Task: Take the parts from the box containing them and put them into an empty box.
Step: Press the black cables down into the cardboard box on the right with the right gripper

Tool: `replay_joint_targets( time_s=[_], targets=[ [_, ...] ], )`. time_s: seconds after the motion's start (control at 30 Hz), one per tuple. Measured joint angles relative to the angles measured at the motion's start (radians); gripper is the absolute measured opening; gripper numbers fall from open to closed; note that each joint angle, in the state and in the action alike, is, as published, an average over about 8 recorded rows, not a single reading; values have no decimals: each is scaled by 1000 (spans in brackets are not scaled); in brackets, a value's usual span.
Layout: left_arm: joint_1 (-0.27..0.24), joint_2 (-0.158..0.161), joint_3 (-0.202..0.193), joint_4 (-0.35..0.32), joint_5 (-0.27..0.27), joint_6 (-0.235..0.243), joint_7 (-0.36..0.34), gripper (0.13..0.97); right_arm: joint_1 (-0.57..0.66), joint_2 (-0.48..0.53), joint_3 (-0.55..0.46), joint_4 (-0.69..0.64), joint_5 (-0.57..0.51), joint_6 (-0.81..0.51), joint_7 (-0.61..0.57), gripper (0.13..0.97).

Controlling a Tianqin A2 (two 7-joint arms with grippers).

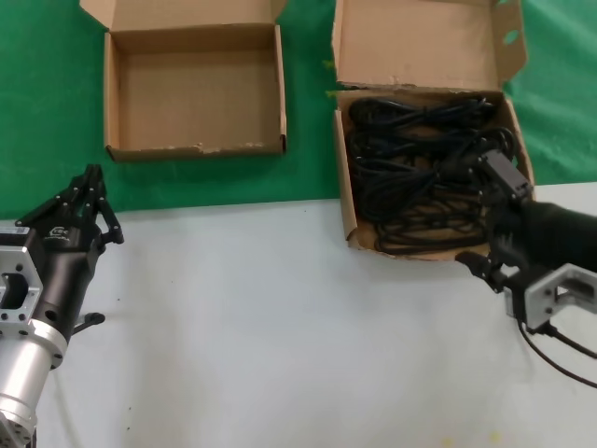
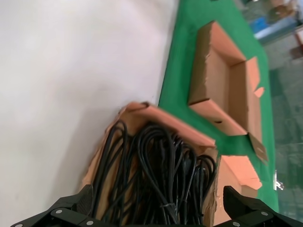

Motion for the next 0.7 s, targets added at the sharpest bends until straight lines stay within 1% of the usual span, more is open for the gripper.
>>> replay_joint_targets(
  time_s=[0.2,0.43,0.7],
  targets=[
    [0,0,0,0,0,0,0,150,78,-58,-8,-41,-112,-75,21,957],
    [0,0,0,0,0,0,0,146,116,-104,-8,-76,-171,-112,31,932],
    [0,0,0,0,0,0,0,145,124,-146,-4,-126,-189,-109,32,832]
  ],
)
